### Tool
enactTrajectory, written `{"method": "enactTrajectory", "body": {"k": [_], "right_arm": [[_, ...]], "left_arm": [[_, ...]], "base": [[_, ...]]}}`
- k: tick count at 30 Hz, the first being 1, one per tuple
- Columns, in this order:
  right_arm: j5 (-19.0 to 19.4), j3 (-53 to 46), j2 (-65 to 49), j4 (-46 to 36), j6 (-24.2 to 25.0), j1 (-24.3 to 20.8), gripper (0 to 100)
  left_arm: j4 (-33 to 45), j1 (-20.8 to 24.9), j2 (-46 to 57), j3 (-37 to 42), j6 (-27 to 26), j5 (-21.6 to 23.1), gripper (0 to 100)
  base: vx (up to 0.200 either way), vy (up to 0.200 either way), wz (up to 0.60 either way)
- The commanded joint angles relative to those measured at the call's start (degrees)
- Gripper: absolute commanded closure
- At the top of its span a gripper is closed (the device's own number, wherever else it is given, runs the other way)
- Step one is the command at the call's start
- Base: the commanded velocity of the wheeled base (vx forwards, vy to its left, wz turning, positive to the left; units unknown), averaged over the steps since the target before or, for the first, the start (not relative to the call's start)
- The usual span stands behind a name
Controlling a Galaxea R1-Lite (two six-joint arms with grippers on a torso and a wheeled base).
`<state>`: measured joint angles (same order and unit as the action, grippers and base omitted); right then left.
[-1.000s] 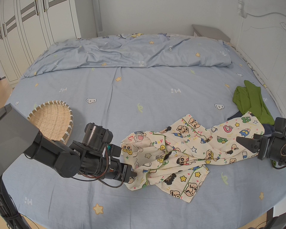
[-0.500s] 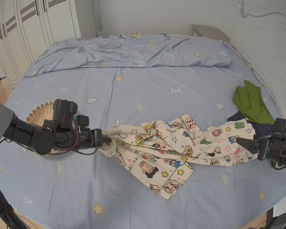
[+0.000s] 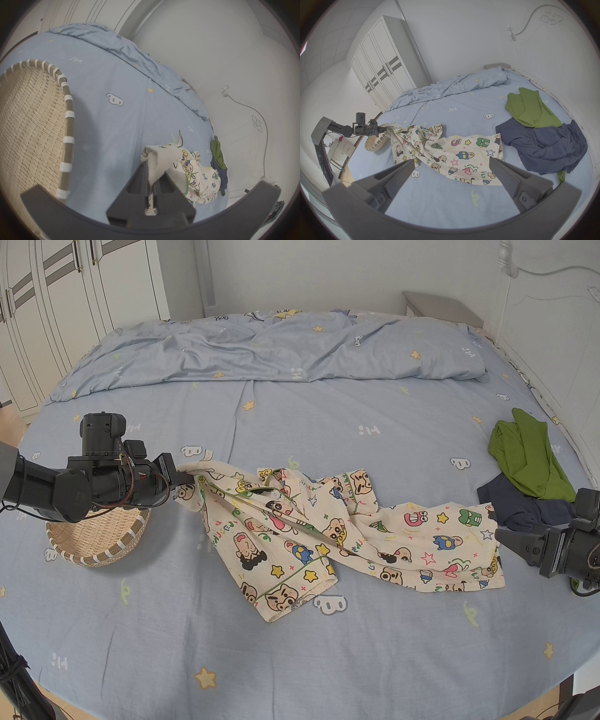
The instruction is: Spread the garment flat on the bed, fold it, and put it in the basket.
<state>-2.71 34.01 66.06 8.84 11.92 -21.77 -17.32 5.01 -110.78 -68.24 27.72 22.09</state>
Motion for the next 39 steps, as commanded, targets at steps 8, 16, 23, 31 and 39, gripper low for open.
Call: {"method": "enactTrajectory", "body": {"k": [8,16,23,31,39], "right_arm": [[-0.02,-0.09,0.12,-0.05,0.03,-0.02,0],[-0.02,-0.26,0.12,0.04,0.03,-0.02,0],[-0.02,-0.17,0.12,0.04,0.03,-0.02,0],[-0.02,-0.26,0.12,0.65,0.03,-0.02,0],[-0.02,-0.26,0.03,0.65,0.03,-0.02,0]], "left_arm": [[0.45,-0.26,-1.46,-0.84,0.32,-0.56,0],[6.25,-0.62,4.16,-0.22,-0.04,-0.64,0],[14.86,0.44,11.64,0.83,1.72,-0.64,0],[15.57,13.80,17.44,14.63,18.51,-0.56,0],[2.03,19.77,16.03,29.13,22.20,-0.91,0]], "base": [[0.000,0.000,0.00],[0.000,0.000,0.00],[0.000,0.000,0.00],[0.000,0.000,0.00],[0.000,0.000,0.00]]}}
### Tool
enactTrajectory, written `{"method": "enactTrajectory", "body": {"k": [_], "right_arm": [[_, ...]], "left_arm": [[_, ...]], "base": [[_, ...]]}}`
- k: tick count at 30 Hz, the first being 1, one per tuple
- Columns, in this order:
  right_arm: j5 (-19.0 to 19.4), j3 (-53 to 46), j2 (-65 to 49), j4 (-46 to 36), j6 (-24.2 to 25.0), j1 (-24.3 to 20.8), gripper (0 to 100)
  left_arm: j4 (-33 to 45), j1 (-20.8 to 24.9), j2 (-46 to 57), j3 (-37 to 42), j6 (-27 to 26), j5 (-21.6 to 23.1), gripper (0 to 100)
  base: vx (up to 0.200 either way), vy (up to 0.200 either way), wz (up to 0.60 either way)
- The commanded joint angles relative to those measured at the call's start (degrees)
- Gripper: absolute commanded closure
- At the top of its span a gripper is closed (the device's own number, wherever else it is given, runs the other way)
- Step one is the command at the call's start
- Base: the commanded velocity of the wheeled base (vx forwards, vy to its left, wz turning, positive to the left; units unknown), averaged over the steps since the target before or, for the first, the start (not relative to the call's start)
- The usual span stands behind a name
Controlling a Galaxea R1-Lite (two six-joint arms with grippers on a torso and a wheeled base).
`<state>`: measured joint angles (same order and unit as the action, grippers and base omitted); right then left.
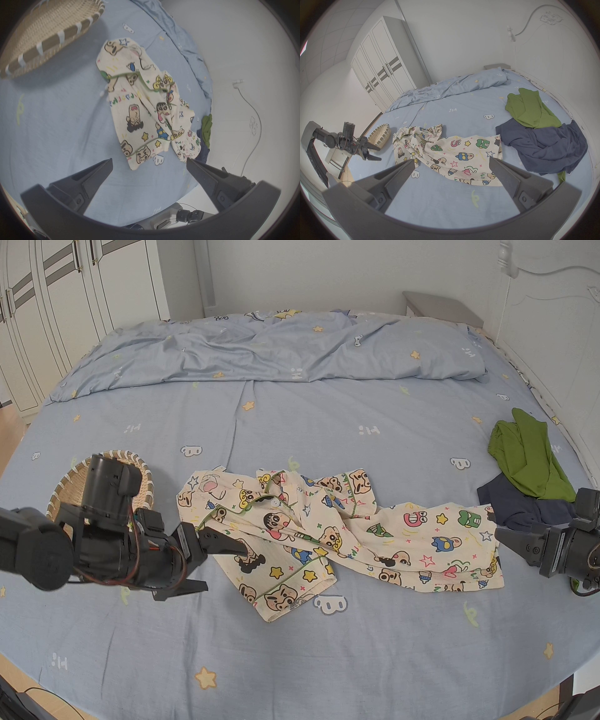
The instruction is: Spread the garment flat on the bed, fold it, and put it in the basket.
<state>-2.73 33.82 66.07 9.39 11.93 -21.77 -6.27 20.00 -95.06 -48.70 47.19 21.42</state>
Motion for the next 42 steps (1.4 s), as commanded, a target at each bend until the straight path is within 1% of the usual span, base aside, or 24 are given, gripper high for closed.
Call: {"method": "enactTrajectory", "body": {"k": [1,2,3,6,7,9,21,27,30,34,38,39,42], "right_arm": [[0.01,0.02,0.02,0.19,0.02,-0.02,0],[0.01,-0.07,0.02,0.28,0.02,-0.02,0],[0.01,-0.07,0.02,0.28,-0.07,-0.02,0],[0.01,-0.07,-0.07,0.28,-0.07,-0.02,0],[0.01,-0.07,-0.07,0.28,-0.07,-0.02,0],[0.01,-0.07,-0.07,0.28,0.02,-0.02,0],[0.01,-0.15,-0.07,0.28,-0.16,-0.02,0],[0.01,-0.15,-0.07,0.28,-0.42,-0.02,0],[-0.08,-0.15,-0.07,0.28,-0.42,-0.02,0],[-0.08,-0.15,-0.07,0.28,-0.42,-0.02,0],[0.01,-0.15,-0.07,0.28,-0.42,-0.02,0],[-0.08,-0.15,-0.07,0.28,-0.42,-0.02,0],[-0.08,-0.07,0.02,0.28,-0.42,-0.02,0]], "left_arm": [[-10.70,4.96,-0.47,10.21,2.64,-0.33,0],[-14.56,4.96,-2.67,11.08,2.73,-0.68,0],[-16.76,5.04,-3.99,11.44,2.82,-1.03,0],[-20.19,5.40,-7.68,11.00,4.14,-1.64,0],[-20.19,5.40,-7.68,11.00,4.14,-1.64,0],[-20.80,5.92,-10.32,10.38,5.98,-1.73,0],[-21.77,6.80,-12.69,9.77,6.42,-1.64,0],[-25.90,7.07,-16.38,9.50,6.69,-1.73,0],[-29.86,7.77,-18.49,9.50,8.44,-1.64,0],[-33.11,8.12,-20.16,9.50,8.62,-1.82,0],[-33.55,7.86,-20.16,9.50,8.62,-1.82,0],[-33.55,7.86,-20.16,9.50,8.62,-1.82,100],[-33.55,7.86,-20.16,9.50,8.62,-1.82,100]], "base": [[0.000,0.000,0.00],[0.000,0.000,0.00],[0.000,0.000,0.00],[0.000,0.000,0.00],[0.000,0.000,0.00],[0.000,0.000,0.00],[0.000,0.000,0.00],[0.000,0.000,0.00],[0.000,0.000,0.00],[0.000,0.000,0.00],[0.000,0.000,0.00],[0.000,0.000,0.00],[0.000,0.000,0.00]]}}
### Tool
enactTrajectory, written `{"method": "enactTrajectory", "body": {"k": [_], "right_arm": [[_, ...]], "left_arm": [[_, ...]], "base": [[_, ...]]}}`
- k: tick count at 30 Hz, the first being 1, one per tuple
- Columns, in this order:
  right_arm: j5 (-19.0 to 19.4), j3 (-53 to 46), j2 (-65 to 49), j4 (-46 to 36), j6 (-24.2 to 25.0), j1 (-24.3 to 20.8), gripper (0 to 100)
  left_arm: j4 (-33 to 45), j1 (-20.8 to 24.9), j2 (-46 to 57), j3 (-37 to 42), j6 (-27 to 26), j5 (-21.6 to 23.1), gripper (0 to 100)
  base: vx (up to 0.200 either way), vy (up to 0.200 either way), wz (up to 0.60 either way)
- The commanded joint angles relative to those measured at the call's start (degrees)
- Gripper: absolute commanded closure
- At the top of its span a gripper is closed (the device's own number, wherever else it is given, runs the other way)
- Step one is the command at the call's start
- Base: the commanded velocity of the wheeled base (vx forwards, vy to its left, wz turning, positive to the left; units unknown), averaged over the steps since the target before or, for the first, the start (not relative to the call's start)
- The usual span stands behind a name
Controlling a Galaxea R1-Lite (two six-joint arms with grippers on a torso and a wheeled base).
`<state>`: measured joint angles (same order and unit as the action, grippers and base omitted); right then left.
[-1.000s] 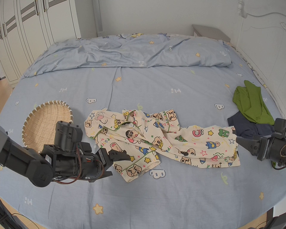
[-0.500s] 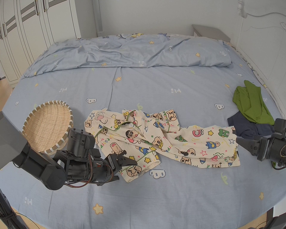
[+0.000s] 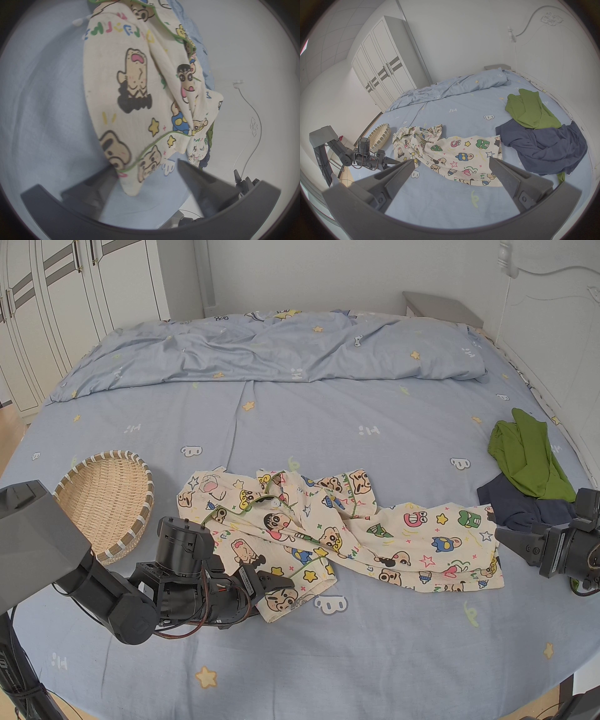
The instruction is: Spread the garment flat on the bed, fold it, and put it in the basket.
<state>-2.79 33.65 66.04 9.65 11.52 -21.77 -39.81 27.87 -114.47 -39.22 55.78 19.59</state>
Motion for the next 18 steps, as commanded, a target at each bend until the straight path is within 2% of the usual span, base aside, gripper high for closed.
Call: {"method": "enactTrajectory", "body": {"k": [1,12,13,15,18], "right_arm": [[-0.02,0.02,0.06,0.01,-0.01,-0.02,0],[0.07,0.10,-0.03,0.19,0.17,0.06,0],[0.24,0.28,-0.03,0.28,0.26,0.94,0],[0.68,0.46,-0.03,0.28,0.43,1.29,0],[3.49,0.19,-0.12,-0.16,0.70,2.52,0]], "left_arm": [[0.00,-0.01,-0.75,-0.07,0.03,0.01,100],[1.32,-1.68,1.44,1.69,-0.06,0.10,100],[3.60,-3.26,7.16,5.20,-0.15,1.06,100],[6.24,-4.84,11.64,7.75,-0.15,2.73,100],[11.69,-8.36,19.81,11.88,-0.33,8.36,100]], "base": [[0.000,0.000,0.00],[0.000,0.000,0.00],[0.000,0.000,0.00],[0.000,0.000,0.00],[0.000,0.000,0.00]]}}
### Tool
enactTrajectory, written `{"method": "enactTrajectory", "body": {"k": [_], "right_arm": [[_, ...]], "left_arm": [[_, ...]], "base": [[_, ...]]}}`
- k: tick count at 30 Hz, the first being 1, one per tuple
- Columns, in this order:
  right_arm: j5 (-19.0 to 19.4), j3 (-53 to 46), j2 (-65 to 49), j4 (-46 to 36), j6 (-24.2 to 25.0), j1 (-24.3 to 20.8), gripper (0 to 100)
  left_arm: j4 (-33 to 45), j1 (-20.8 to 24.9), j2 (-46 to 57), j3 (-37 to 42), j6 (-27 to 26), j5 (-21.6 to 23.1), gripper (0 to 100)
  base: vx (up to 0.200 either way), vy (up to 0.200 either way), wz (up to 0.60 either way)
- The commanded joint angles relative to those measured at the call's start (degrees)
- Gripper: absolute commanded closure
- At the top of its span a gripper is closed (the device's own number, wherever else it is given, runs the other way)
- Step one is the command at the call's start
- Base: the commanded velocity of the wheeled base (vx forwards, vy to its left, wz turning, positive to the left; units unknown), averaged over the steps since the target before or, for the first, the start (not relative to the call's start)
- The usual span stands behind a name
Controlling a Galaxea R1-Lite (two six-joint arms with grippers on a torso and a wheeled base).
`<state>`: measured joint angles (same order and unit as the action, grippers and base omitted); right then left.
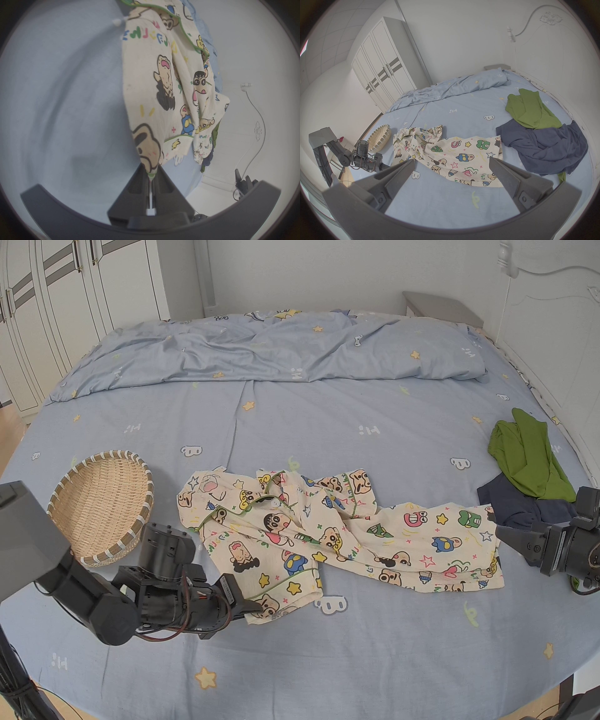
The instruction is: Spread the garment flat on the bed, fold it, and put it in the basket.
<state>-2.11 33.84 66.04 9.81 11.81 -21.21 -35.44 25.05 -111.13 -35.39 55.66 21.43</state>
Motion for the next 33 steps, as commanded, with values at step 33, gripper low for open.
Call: {"method": "enactTrajectory", "body": {"k": [33], "right_arm": [[27.86,-17.41,13.86,3.02,4.97,17.61,0]], "left_arm": [[40.18,-28.83,36.16,21.15,-31.23,18.03,100]], "base": [[0.000,0.000,0.00]]}}
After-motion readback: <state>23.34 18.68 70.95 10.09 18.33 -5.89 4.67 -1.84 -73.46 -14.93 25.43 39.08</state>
